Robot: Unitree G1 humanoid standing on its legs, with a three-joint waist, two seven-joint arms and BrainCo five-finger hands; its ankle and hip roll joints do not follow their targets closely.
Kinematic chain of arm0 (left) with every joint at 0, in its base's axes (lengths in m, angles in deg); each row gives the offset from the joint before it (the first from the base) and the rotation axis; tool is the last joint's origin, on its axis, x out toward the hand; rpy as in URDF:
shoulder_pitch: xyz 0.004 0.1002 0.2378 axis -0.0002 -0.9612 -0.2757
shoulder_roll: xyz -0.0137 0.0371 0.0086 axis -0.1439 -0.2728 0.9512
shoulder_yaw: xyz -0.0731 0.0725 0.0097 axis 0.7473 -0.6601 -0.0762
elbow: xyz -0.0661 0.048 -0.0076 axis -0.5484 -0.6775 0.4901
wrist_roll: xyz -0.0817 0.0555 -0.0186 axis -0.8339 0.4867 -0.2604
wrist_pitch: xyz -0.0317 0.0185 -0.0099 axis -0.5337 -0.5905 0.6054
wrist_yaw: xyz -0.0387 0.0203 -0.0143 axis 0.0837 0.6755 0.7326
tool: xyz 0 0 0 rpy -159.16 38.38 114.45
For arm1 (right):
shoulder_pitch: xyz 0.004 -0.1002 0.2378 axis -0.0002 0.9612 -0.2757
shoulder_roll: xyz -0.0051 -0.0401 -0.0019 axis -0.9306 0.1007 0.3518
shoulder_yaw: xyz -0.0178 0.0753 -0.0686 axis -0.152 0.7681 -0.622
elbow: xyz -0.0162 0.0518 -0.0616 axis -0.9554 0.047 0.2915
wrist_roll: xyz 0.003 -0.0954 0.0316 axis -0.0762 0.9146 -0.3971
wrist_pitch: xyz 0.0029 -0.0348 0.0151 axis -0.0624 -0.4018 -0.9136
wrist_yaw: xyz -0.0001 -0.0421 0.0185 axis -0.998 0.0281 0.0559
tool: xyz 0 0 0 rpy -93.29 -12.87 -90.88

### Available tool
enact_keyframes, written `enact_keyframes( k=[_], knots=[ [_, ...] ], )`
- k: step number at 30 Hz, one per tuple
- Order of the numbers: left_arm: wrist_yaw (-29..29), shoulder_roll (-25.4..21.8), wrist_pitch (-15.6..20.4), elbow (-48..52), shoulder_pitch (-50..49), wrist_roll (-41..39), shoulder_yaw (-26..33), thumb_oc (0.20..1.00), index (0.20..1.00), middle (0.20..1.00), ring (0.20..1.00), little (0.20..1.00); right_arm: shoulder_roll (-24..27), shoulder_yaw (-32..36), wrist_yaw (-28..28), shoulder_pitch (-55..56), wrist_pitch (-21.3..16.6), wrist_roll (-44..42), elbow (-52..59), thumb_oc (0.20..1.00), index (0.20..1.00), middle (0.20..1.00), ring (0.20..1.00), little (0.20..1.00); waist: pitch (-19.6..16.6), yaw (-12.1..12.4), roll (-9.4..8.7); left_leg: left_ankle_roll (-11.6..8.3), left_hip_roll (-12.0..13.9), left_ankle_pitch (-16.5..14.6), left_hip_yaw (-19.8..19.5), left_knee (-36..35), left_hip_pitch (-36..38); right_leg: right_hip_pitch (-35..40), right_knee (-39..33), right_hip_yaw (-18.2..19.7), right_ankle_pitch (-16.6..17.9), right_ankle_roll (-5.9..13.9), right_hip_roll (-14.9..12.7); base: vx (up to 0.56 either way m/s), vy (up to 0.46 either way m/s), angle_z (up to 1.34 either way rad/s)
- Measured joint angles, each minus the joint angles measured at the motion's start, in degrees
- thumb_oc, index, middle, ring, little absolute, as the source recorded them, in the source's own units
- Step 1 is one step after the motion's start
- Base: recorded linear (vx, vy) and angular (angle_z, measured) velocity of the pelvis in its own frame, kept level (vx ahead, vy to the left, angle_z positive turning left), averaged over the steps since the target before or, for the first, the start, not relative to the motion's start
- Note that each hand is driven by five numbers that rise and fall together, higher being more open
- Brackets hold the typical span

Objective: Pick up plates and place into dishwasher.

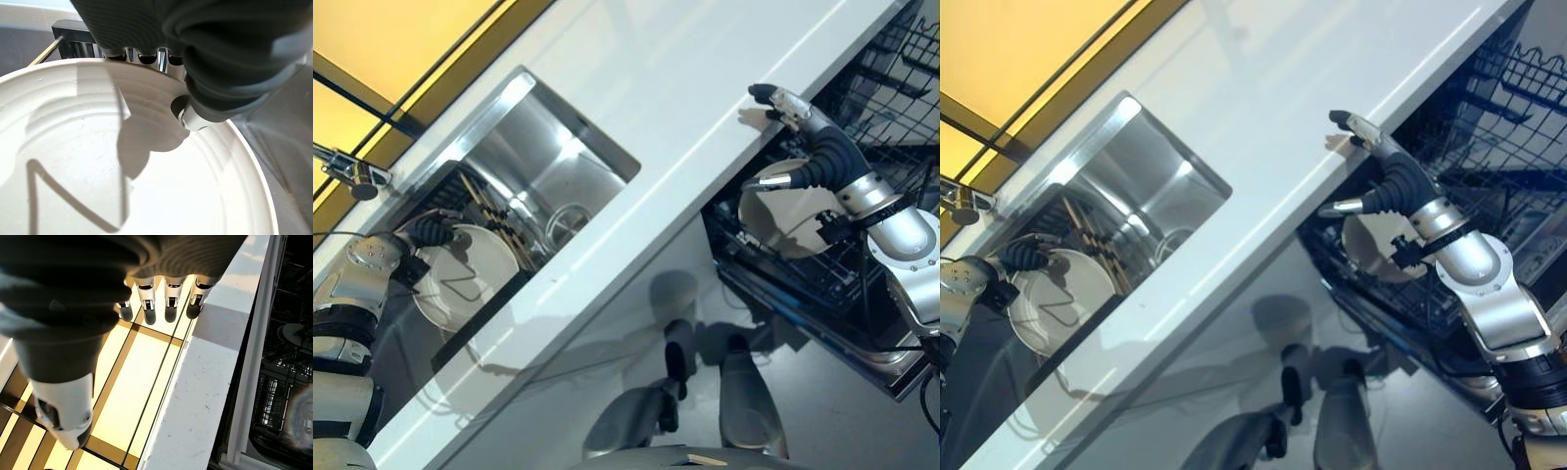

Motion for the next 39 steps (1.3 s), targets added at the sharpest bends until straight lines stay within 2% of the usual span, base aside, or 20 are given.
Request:
enact_keyframes(
  k=[7, 11, 15, 23, 27, 31, 33, 39],
  knots=[
    [0.21, -0.86, -0.62, 3.78, -3.77, 0.02, 0.19, 0.2, 0.2, 0.2, 0.2, 0.2, -0.87, -0.01, 1.33, 4.52, -0.68, -0.05, -1.69, 1.0, 1.0, 1.0, 1.0, 1.0, -2.77, 0.21, -0.18, -0.02, 0.51, -0.01, -1.44, -0.98, 2.19, 3.1, -1.91, -1.55, -0.22, 0.12, 0.24, 0.01, -0.136, 0.09],
    [0.19, -1.84, -0.72, 6.09, -6.69, 0.21, 2.8, 0.2, 0.2, 0.2, 0.2, 0.2, -2.05, 0.03, 2.63, 6.83, -0.98, -0.05, -2.45, 1.0, 1.0, 1.0, 1.0, 1.0, -3.77, 1.16, -0.44, -0.22, 1.13, -0.12, -1.82, -1.65, 3.69, 4.99, -3.25, -1.98, -0.18, 0.0, 0.84, -0.01, -0.177, 0.03],
    [0.65, -3.14, -1.3, 6.58, -7.85, 0.6, 3.63, 0.2, 0.2, 0.2, 0.2, 0.2, -3.18, -0.38, 4.11, 8.39, -1.09, -0.46, -2.82, 1.0, 1.0, 1.0, 1.0, 1.0, -6.45, 2.06, -0.75, -0.62, 1.61, -0.26, -3.21, -1.76, 4.04, 6.54, -4.69, -3.25, -0.18, -0.35, 1.14, -0.03, -0.205, 0.15],
    [-0.89, -9.74, -0.59, 8.99, -10.18, 3.09, 5.13, 0.2, 0.2, 0.2, 0.2, 0.2, -7.16, -1.6, 9.53, 8.83, -2.57, -1.17, -4.37, 1.0, 1.0, 1.0, 1.0, 1.0, -9.33, 6.18, -3.24, -1.51, 2.83, -0.8, -5.07, -1.88, 5.67, 10.08, -7.67, -5.09, 0.23, -1.06, 2.29, -0.04, -0.183, 0.11],
    [-9.06, -10.35, 1.3, 11.53, -15.65, 3.73, 11.93, 0.2, 0.2, 0.2, 0.2, 0.2, -8.28, -2.91, 11.8, 9.49, -3.14, -1.2, -4.39, 1.0, 1.0, 1.0, 1.0, 1.0, -10.62, 7.38, -4.23, -1.78, 3.17, -0.98, -6.16, -2.12, 6.03, 11.58, -9.33, -6.29, 0.45, -1.36, 2.65, -0.06, -0.166, 0.12],
    [-21.88, -10.19, 4.99, 15.49, -22.21, 5.23, 18.7, 0.2, 0.2, 0.2, 0.2, 0.2, -10.05, -3.34, 13.86, 12.48, -3.94, -1.17, -4.51, 1.0, 1.0, 1.0, 1.0, 1.0, -12.3, 9.33, -6.29, -2.17, 3.69, -1.24, -7.35, -2.12, 6.01, 12.78, -11.3, -7.31, 0.85, -1.71, 3.17, -0.06, -0.139, 0.12],
    [-28.86, -8.29, 7.12, 19.25, -25.7, 5.3, 22.8, 0.2, 0.2, 0.2, 0.2, 0.2, -11.81, -3.35, 14.84, 13.59, -4.34, -1.1, -4.7, 1.0, 1.0, 1.0, 1.0, 1.0, -12.92, 10.24, -7.4, -2.29, 3.83, -1.33, -7.67, -2.15, 6.0, 13.34, -12.12, -7.78, 0.96, -1.77, 3.29, -0.03, -0.105, 0.11],
    [-44.57, 0.01, 9.61, 26.15, -28.65, 7.7, 25.24, 0.2, 0.2, 0.2, 0.2, 0.2, -15.98, -3.4, 16.94, 15.54, -4.82, -0.61, -4.74, 1.0, 1.0, 1.0, 1.0, 1.0, -14.24, 13.16, -9.72, -2.33, 4.16, -1.38, -8.34, -2.92, 6.91, 15.76, -15.71, -8.41, 2.26, -1.72, 3.8, 0.0, -0.068, 0.06]
  ],
)
